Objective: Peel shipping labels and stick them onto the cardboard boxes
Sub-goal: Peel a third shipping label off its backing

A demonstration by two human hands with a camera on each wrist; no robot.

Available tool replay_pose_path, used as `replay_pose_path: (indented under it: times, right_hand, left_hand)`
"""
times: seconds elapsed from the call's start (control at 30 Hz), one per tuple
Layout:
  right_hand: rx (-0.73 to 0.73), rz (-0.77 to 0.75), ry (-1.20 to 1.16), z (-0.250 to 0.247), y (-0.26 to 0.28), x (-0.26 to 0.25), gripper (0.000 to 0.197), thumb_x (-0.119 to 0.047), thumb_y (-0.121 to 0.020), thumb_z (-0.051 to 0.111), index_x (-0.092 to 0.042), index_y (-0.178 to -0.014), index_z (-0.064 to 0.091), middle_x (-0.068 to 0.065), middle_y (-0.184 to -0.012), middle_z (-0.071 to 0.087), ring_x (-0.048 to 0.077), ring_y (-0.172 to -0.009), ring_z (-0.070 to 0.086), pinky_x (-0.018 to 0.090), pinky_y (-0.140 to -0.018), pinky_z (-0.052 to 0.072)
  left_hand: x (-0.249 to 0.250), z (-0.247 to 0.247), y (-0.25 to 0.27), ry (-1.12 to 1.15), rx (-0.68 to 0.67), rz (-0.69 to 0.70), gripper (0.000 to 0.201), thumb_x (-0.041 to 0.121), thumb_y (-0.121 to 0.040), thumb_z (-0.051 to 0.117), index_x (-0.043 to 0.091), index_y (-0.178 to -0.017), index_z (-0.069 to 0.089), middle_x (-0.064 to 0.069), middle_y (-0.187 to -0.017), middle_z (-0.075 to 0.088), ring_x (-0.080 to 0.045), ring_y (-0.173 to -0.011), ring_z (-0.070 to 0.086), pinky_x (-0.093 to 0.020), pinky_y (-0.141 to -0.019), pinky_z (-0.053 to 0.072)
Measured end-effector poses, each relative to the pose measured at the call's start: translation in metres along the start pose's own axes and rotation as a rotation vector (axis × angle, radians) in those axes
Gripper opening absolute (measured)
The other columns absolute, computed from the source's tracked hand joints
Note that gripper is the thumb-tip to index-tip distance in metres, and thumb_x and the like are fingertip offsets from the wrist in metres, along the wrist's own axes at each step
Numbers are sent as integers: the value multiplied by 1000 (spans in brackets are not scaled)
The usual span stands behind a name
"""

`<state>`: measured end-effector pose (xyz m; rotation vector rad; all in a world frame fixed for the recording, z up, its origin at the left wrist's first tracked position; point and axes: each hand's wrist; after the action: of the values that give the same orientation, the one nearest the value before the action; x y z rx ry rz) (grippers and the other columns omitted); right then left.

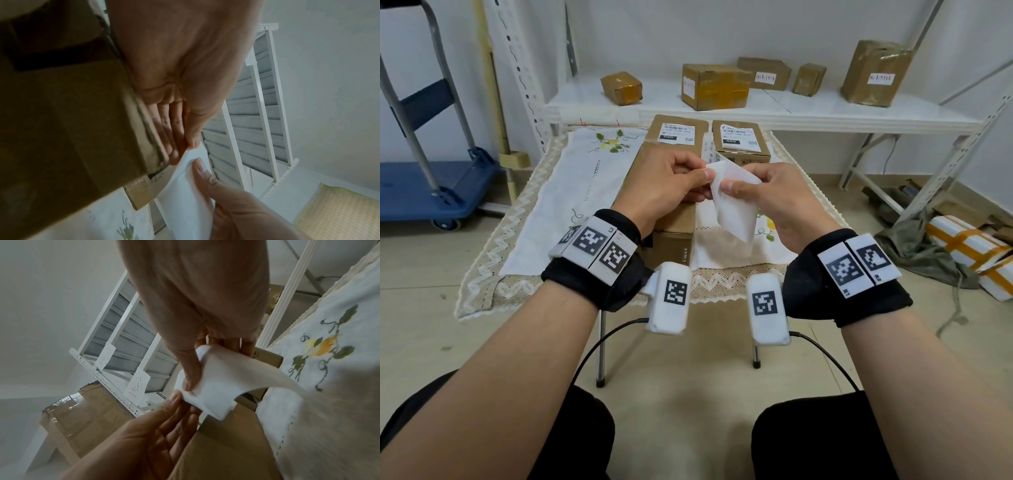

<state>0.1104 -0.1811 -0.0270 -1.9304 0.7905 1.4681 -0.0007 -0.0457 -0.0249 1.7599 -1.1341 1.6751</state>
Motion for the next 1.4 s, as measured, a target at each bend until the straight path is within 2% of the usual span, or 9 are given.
replay_pose_path:
  times: [0.1, 0.33, 0.43, 0.57, 0.73, 0.9, 1.07, 1.27, 1.4]
  right_hand:
    - [4, 14, -1, -2, -1, 0, 16, -15, -88, 79, -4, -100, 76, 8, -91, 72, 18, -79, 65, 25, -73, 50]
    - [-28, -4, -30, -1, -1, 3, 15, -13, -97, 69, -7, -110, 72, 7, -100, 75, 10, -79, 69, 13, -64, 52]
    - [-20, -12, -30, 0, -1, 4, 21, -14, -97, 69, -3, -116, 70, 10, -104, 74, 14, -85, 69, 18, -69, 53]
    - [3, -36, -55, 2, 0, 4, 20, -12, -96, 70, -2, -113, 69, 9, -102, 73, 13, -81, 68, 13, -63, 50]
    - [10, -81, -125, 5, 1, 2, 18, -11, -96, 70, -1, -111, 69, 16, -110, 73, 21, -92, 69, 24, -74, 56]
    - [-24, -89, -163, 1, 3, 1, 22, -8, -90, 76, 2, -108, 69, 10, -98, 73, 15, -80, 70, 22, -67, 56]
    - [-79, -43, -158, -4, 2, -1, 34, -4, -88, 76, 4, -120, 67, 17, -108, 76, 21, -85, 73, 27, -74, 61]
    - [-65, -27, -6, -6, -1, 4, 29, -2, -91, 73, -2, -120, 69, 18, -111, 75, 31, -96, 73, 41, -85, 59]
    - [-22, -54, 125, -6, -2, 4, 23, -3, -91, 72, -10, -113, 70, 12, -108, 75, 27, -95, 72, 37, -80, 58]
  left_hand:
    - [1, -1, 0, 16, 4, -16, 11, 4, -95, 68, 9, -85, 69, -10, -78, 73, -8, -64, 71, -21, -70, 61]
    - [2, 0, 0, 36, 8, -21, 7, 6, -96, 66, 7, -91, 71, -14, -82, 74, -9, -65, 72, -20, -68, 61]
    - [3, -1, 2, 17, -6, -2, 12, 12, -96, 68, 4, -100, 76, -14, -89, 77, -13, -73, 73, -22, -74, 61]
    - [4, -2, 4, -10, -58, -24, 25, 31, -90, 76, 10, -105, 79, -6, -96, 79, -17, -90, 76, -24, -83, 61]
    - [1, -2, 5, -50, -49, -3, 17, 13, -79, 85, 5, -92, 79, -7, -85, 78, -9, -71, 70, -17, -67, 54]
    - [1, -2, 4, -10, -35, -26, 12, 8, -79, 83, 3, -88, 77, -6, -74, 74, -6, -59, 66, -16, -61, 53]
    - [1, -2, 2, -24, -20, -32, 14, 9, -80, 82, 1, -89, 76, -8, -76, 72, -7, -57, 65, -17, -60, 55]
    - [2, -4, 1, -88, -25, -27, 14, 10, -80, 83, 2, -89, 77, -13, -78, 72, -13, -59, 65, -26, -67, 59]
    - [4, -3, 1, -140, -25, -15, 7, 11, -79, 84, 10, -81, 77, -10, -75, 75, -12, -59, 66, -27, -68, 60]
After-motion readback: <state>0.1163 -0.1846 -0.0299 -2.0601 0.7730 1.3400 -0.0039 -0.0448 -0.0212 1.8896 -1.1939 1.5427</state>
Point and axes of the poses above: each hand's wrist, its own y-axis away from the middle knuckle, its own z-axis out of the palm, x = y × z
